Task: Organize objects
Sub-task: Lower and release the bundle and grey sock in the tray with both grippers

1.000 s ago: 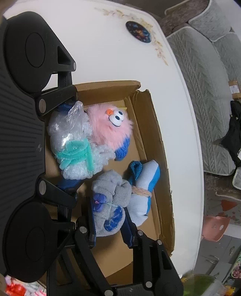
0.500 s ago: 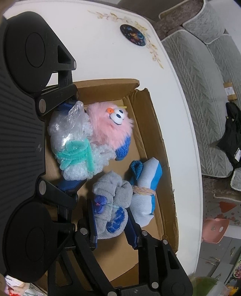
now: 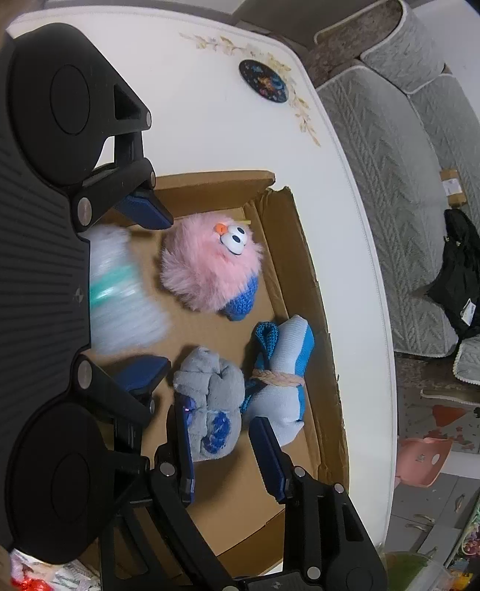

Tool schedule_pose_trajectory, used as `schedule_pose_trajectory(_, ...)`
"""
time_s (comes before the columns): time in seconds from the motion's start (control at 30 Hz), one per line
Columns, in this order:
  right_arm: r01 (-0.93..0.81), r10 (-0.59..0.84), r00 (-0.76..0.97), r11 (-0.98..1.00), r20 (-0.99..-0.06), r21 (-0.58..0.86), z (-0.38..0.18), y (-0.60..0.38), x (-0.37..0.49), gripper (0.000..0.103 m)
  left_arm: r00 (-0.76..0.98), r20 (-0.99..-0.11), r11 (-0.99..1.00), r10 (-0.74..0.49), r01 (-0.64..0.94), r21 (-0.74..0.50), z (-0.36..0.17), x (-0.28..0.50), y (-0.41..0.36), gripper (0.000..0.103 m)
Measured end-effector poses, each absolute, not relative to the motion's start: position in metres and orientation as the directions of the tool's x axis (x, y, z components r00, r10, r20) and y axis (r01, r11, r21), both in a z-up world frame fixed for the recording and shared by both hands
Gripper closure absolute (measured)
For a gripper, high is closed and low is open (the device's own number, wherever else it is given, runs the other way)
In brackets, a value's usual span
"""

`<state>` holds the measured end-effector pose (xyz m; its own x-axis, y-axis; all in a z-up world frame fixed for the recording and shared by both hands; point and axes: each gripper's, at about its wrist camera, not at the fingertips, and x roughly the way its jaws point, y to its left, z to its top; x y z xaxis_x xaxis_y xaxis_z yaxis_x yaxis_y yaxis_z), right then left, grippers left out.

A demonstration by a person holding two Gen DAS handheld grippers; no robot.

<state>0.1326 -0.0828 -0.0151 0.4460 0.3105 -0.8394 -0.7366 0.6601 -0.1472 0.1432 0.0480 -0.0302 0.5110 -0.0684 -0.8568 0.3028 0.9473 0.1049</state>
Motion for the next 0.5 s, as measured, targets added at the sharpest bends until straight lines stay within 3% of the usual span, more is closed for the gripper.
schedule_pose_trajectory(0.5, -0.742, 0.307, 0.480, 0.641, -0.822, -0.194, -0.002, -0.081, 0.114, 0.055, 0.540, -0.838, 0.944, -0.082, 0.313, 0.109, -0.009, 0.118, 0.047, 0.019)
